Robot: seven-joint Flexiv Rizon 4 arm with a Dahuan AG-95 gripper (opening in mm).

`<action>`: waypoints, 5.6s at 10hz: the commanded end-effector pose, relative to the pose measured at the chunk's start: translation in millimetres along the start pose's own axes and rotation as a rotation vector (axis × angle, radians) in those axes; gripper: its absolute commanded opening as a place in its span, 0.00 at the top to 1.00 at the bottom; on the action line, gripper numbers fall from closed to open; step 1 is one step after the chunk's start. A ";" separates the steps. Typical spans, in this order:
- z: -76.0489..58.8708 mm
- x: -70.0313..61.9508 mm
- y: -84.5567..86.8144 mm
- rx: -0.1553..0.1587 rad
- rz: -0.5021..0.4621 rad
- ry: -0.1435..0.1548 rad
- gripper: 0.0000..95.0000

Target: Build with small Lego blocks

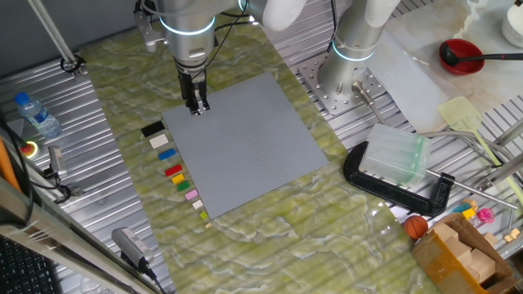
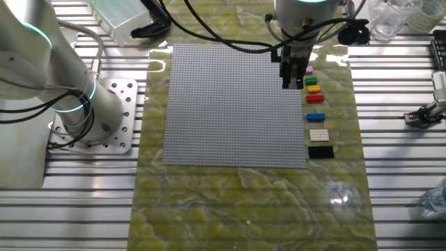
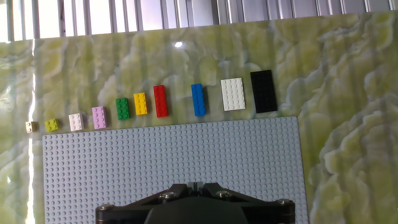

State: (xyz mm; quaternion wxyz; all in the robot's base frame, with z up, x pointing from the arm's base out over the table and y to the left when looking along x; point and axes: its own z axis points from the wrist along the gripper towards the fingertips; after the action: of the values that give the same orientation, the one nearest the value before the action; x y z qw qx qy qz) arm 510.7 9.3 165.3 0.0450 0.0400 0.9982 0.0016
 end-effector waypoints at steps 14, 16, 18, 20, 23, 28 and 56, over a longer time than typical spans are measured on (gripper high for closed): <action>37.5 -44.2 62.3 0.063 0.018 -0.003 1.00; 41.9 -45.9 87.7 0.063 0.038 -0.002 1.00; 47.8 -44.3 110.0 0.062 0.054 -0.001 1.00; 51.2 -44.9 123.0 0.061 0.058 -0.003 1.00; 53.6 -48.9 128.5 0.039 0.024 -0.004 1.00; 68.7 -66.0 142.3 0.051 -0.023 0.000 1.00; 79.7 -91.3 131.9 0.073 -0.016 0.017 1.00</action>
State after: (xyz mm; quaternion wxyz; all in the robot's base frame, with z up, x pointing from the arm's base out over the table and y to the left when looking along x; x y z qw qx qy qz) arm 619.7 130.2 95.6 0.0360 0.0346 0.9981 -0.0351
